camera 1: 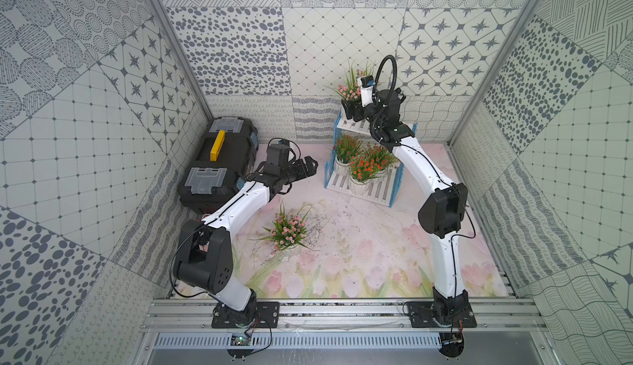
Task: Place the baby's breath potted plants on the rack by color
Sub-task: Place the baby's breath potted plant on the rack.
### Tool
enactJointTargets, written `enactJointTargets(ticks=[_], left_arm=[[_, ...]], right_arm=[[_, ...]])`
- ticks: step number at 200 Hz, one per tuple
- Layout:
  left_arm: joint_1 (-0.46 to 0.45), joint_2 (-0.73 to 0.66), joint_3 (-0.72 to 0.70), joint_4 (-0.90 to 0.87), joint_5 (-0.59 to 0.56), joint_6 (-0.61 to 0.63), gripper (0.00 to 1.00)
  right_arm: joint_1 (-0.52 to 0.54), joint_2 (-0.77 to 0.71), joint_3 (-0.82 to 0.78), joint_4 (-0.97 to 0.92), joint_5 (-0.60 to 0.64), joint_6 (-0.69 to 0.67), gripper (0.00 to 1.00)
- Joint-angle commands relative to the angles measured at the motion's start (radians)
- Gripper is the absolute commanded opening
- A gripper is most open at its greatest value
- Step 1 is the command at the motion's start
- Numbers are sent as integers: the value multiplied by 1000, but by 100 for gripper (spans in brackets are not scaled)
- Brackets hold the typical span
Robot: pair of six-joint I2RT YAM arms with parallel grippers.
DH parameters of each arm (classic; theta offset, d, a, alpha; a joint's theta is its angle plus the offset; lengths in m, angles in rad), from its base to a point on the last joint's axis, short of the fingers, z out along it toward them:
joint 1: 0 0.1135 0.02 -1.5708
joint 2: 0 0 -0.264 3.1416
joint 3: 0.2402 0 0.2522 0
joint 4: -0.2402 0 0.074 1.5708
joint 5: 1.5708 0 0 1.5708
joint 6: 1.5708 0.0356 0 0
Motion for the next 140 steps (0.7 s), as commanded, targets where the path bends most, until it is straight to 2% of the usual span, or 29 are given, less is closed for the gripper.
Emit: enactJointTargets(ticks=[1, 64, 140], left_arm=[[-4, 3, 5, 42, 25, 6, 98], [-4, 11, 11, 45, 29, 6, 98], [-4, 12, 16, 43, 39, 6, 98]], right_arm=[[-8, -13, 38, 87, -24, 29, 81], [-10, -23, 72, 43, -28, 23, 82], [-16, 89, 361, -206, -29, -3, 82]])
